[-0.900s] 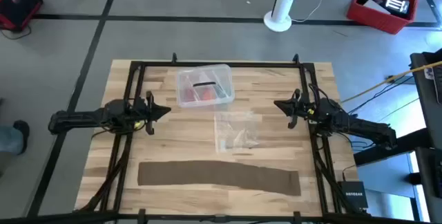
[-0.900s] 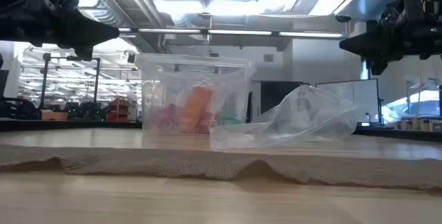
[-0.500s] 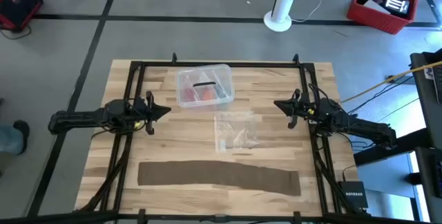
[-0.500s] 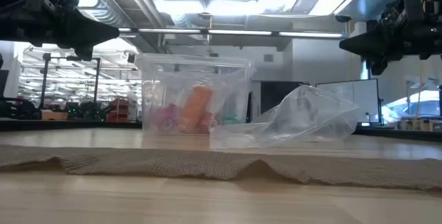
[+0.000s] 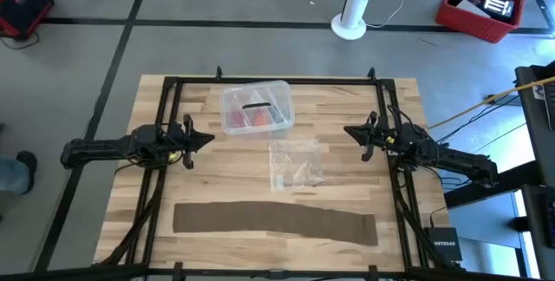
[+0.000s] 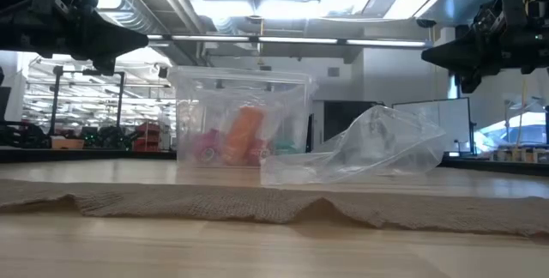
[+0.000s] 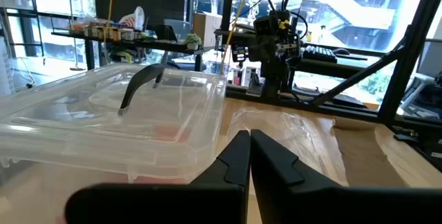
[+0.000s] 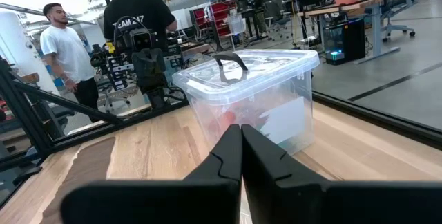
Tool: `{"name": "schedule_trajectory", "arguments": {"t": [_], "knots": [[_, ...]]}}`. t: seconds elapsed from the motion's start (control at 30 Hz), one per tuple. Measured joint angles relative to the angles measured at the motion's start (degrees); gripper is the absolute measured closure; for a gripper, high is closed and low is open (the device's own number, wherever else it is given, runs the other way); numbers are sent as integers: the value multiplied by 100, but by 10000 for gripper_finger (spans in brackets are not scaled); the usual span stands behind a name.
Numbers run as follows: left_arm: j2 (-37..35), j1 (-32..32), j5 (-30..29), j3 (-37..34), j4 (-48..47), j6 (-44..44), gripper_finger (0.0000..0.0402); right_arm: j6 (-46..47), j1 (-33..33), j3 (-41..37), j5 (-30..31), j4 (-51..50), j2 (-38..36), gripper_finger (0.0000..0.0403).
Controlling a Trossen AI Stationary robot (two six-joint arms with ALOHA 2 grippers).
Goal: Roll bandage
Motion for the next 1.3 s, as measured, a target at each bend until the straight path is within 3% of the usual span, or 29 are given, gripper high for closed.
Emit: {"name": "schedule_trajectory", "arguments": {"t": [0.87,0.93,1.13,1.3], "knots": [[0,-1,0,0,1,2,398,-1,1,0,0,-1,1,395],[0,0,-3,1,0,274,398,-1,0,-1,0,0,1,395],[1,-1,-4,1,14,2179,398,1,0,-1,0,4,0,395],[2,-2,-6,-1,363,1712,398,89,1,-1,-33,109,1,395]]}}
